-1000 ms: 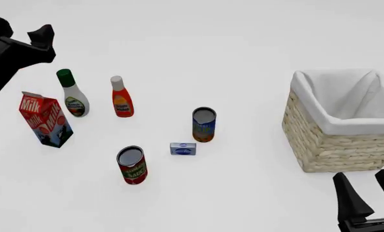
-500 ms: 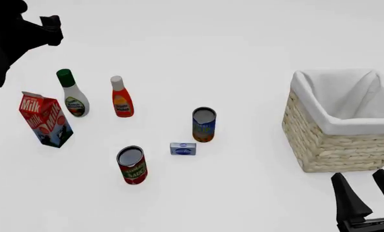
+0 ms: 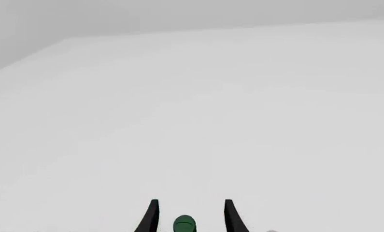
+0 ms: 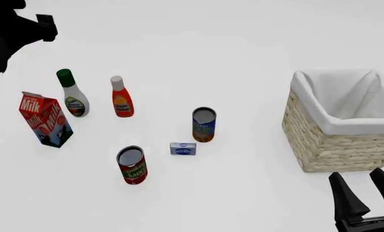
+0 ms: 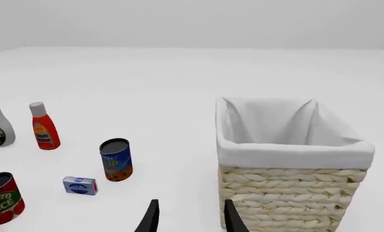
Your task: Pick the salad dressing and place it in the basket.
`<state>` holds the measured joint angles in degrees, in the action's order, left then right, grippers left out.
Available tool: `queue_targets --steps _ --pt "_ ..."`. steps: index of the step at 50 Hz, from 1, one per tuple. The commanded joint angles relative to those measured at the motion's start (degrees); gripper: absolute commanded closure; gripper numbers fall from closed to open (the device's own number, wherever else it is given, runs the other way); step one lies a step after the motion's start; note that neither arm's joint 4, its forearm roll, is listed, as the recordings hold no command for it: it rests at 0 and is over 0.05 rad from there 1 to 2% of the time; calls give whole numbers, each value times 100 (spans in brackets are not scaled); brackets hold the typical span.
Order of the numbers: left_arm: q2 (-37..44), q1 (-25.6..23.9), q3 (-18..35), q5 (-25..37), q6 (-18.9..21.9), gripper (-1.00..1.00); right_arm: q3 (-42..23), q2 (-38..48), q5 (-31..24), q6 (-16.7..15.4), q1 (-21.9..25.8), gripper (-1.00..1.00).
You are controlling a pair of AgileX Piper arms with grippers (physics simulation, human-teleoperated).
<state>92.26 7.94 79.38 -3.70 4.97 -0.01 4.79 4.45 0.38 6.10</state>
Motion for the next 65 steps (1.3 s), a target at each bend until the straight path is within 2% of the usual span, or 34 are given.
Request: queue_targets --steps 1,12,17,21,34,43,44,47,51,56,57,58,65 --pt "435 150 398 170 89 -100 0 71 53 2 20 -100" --pt "758 205 838 467 159 -100 0 398 369 -22 89 -100" --pt "974 140 1176 815 -15 -100 0 517 486 -18 118 -100" --pt "1082 90 1312 957 44 -100 0 562 519 -8 146 -100" --pt "1448 -28 1735 1405 135 -100 0 382 338 -1 157 -100" --pt "1984 173 2342 2081 40 -100 0 212 169 16 148 -100" --pt "2118 261 2480 2231 124 -100 0 199 153 13 144 -100" --pt "2171 223 2529 2272 17 -100 0 162 106 19 150 -100" --pt "2328 270 2616 2361 161 -100 0 168 115 43 162 -100" --pt "2395 195 2606 2382 103 -100 1 197 136 41 178 -100" --pt "2548 294 2738 2530 337 -100 1 195 137 45 181 -100" --pt "2507 224 2666 2401 228 -100 1 195 139 45 186 -100" --pt "2668 168 2690 2412 152 -100 1 268 213 37 205 -100"
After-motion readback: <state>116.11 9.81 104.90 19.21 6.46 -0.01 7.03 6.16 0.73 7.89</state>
